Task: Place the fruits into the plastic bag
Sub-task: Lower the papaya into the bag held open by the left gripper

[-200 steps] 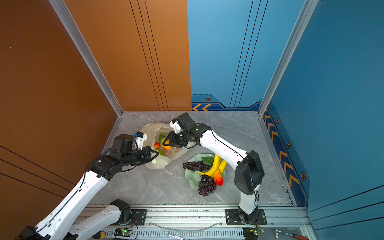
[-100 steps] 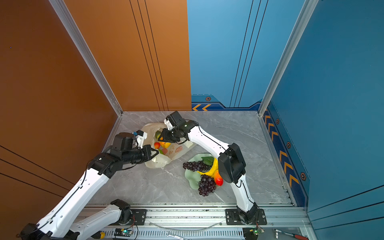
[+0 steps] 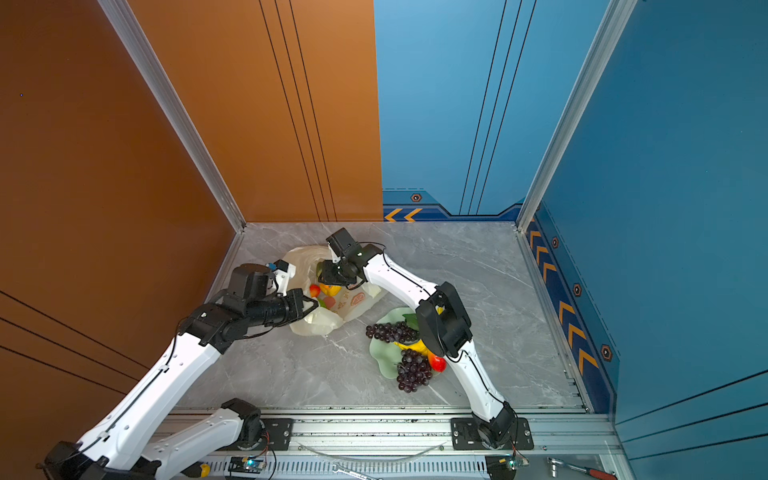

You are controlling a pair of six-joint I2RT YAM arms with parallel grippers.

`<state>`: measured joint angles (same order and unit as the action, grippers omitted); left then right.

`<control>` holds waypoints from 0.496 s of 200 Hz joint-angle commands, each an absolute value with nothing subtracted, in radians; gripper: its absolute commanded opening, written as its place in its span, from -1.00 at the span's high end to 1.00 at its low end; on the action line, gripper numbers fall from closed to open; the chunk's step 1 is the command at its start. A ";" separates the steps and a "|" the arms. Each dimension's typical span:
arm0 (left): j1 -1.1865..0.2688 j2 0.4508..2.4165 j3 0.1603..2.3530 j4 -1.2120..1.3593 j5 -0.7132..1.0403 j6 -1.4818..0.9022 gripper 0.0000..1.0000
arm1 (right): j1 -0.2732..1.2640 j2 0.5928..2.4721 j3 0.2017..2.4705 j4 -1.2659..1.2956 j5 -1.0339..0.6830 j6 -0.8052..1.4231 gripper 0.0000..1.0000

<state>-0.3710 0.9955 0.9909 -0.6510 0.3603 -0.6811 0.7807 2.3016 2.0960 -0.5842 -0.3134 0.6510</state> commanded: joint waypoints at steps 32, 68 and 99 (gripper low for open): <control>-0.354 1.006 1.023 -0.661 0.382 -0.664 1.00 | 0.794 2.377 2.150 -0.604 -0.295 0.652 0.27; -0.351 1.000 1.023 -0.661 0.380 -0.668 1.00 | 0.795 2.391 2.152 -0.606 -0.301 0.657 0.00; -0.350 0.994 1.019 -0.661 0.377 -0.673 1.00 | 0.796 2.387 2.152 -0.610 -0.308 0.656 -0.13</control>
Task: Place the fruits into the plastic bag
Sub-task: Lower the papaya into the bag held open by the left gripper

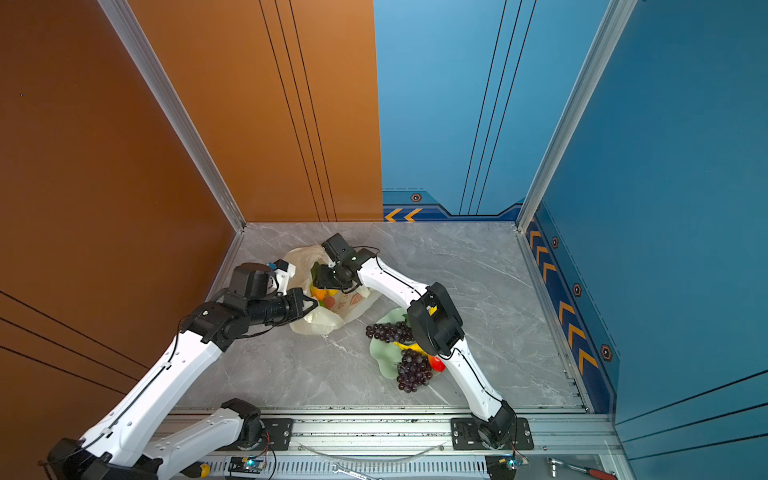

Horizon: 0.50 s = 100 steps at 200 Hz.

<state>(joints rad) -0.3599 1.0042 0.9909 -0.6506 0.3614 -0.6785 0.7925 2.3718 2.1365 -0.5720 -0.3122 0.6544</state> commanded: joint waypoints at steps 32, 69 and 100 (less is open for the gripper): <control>-0.350 0.989 1.015 -0.661 0.375 -0.675 1.00 | 0.796 2.381 2.152 -0.609 -0.308 0.657 -0.16; -0.348 0.990 1.019 -0.661 0.375 -0.677 1.00 | 0.797 2.370 2.152 -0.611 -0.309 0.659 -0.49; -0.347 0.994 1.022 -0.661 0.375 -0.675 1.00 | 0.798 2.352 2.157 -0.611 -0.308 0.658 -0.58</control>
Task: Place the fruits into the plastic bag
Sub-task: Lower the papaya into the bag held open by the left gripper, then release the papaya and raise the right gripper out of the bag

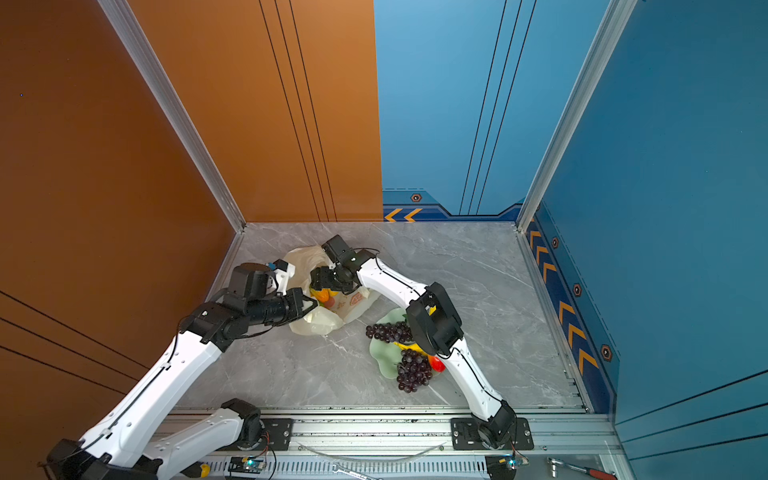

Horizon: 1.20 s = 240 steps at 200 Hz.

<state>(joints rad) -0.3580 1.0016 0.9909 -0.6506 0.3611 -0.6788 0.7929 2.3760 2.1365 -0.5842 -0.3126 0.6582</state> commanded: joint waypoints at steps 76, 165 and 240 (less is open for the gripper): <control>-0.345 0.986 1.020 -0.658 0.372 -0.677 1.00 | 0.792 2.282 2.155 -0.643 -0.276 0.652 -0.58; -0.344 0.957 1.008 -0.658 0.365 -0.687 1.00 | 0.746 2.166 2.155 -0.789 -0.126 0.547 -0.60; -0.339 0.966 1.015 -0.658 0.373 -0.674 1.00 | 0.709 2.017 2.157 -0.915 -0.202 0.518 -1.00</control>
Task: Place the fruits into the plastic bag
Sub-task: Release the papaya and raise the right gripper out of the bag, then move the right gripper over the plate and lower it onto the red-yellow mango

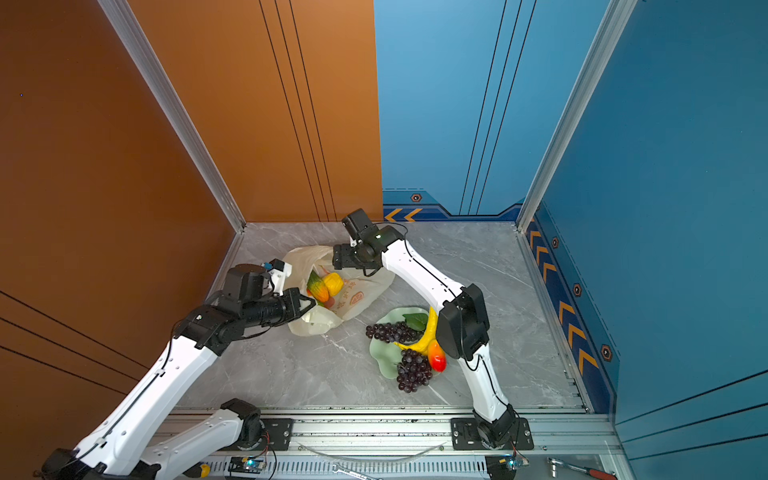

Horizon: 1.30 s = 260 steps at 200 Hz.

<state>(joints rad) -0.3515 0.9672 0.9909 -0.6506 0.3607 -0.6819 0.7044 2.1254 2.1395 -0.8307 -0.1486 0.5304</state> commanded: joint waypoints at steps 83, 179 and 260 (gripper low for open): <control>-0.313 0.993 1.015 -0.630 0.416 -0.658 1.00 | 0.753 1.791 2.072 -1.190 -0.330 0.618 -1.00; -0.310 0.992 1.017 -0.623 0.431 -0.655 1.00 | 0.711 1.381 1.577 -1.450 0.132 0.765 -1.00; -0.313 0.971 0.999 -0.623 0.427 -0.666 1.00 | 0.619 1.145 1.109 -1.259 0.004 0.762 -0.60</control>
